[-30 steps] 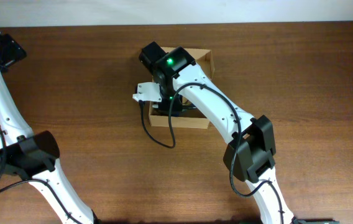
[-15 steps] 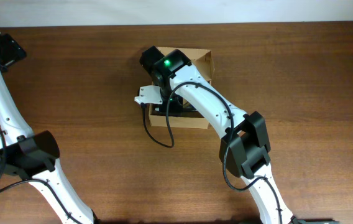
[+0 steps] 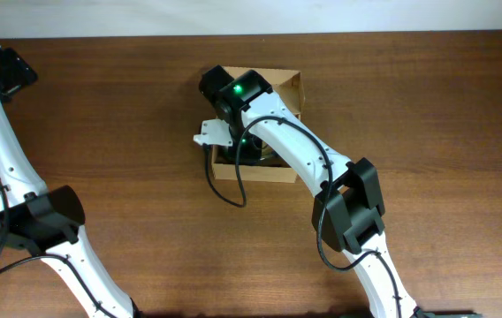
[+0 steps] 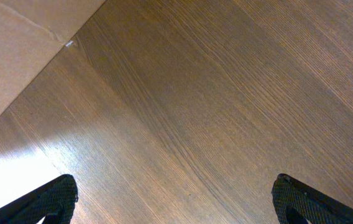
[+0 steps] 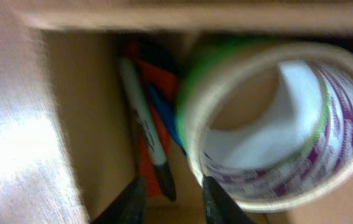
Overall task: Pack container
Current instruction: 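Carry the black marker into the box and release it, then move both grippers to the box's lid flaps on either side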
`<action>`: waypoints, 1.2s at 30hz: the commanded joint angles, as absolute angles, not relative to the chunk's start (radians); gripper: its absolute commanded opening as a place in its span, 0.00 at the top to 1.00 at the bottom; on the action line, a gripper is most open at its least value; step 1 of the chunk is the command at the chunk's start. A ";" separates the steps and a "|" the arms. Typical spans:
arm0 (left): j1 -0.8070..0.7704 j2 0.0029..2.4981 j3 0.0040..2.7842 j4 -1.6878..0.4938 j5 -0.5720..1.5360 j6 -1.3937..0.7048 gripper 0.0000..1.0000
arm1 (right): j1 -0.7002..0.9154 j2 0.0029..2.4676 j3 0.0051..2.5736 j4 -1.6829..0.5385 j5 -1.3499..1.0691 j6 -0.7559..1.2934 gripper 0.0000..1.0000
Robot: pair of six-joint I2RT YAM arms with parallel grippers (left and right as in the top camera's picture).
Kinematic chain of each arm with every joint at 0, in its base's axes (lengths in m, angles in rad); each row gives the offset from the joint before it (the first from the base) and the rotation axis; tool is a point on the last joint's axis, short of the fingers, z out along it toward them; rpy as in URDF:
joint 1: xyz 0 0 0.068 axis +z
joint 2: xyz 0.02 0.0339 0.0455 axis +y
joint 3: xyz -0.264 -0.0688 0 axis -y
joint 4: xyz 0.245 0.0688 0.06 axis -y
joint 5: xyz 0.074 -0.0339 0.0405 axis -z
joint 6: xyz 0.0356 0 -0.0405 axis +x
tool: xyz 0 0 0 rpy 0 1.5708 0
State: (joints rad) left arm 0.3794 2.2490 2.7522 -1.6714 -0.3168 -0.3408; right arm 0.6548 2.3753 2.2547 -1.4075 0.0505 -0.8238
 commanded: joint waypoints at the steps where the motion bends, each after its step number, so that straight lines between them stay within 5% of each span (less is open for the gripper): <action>1: 0.386 2.222 2.748 -1.670 -0.313 -0.354 0.00 | 0.648 2.310 2.257 -1.372 0.224 -0.710 0.63; 9: 0.386 2.222 2.748 -1.670 -0.313 -0.354 0.00 | 0.635 1.987 2.257 -1.187 0.285 -0.345 0.41; 13: 0.386 2.222 2.748 -1.663 -0.281 -0.359 0.00 | 0.593 1.811 2.257 -1.165 0.286 -0.284 0.40; 18: 0.386 2.222 2.748 -1.620 0.003 -0.358 0.00 | 0.437 1.645 2.257 -1.164 0.285 -0.157 0.40; 19: 0.384 2.222 2.748 -1.619 0.071 -0.355 0.05 | 0.389 1.628 2.257 -1.169 0.285 -0.111 0.41; 21: 0.371 2.223 2.748 -1.629 0.243 -0.271 0.43 | 0.276 1.612 2.257 -1.200 0.261 -0.015 0.50; 23: 0.344 2.223 2.748 -1.644 0.308 -0.244 0.58 | 0.167 1.618 2.252 -1.238 0.171 0.055 0.57; 29: 0.186 2.231 2.748 -1.634 0.307 -0.183 0.76 | -0.055 1.728 2.189 -1.309 -0.107 0.133 0.76; 34: 0.076 2.289 2.748 -1.568 0.308 -0.181 0.78 | -0.127 1.906 2.147 -1.313 -0.326 0.154 0.96; 36: 0.045 2.345 2.748 -1.553 0.318 -0.183 0.82 | -0.132 1.998 2.147 -1.309 -0.374 0.184 0.96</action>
State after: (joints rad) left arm 0.0738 2.2593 2.7514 -1.5669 0.2844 -0.2081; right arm -0.1173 1.8824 2.1643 -1.3083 -0.1860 0.1249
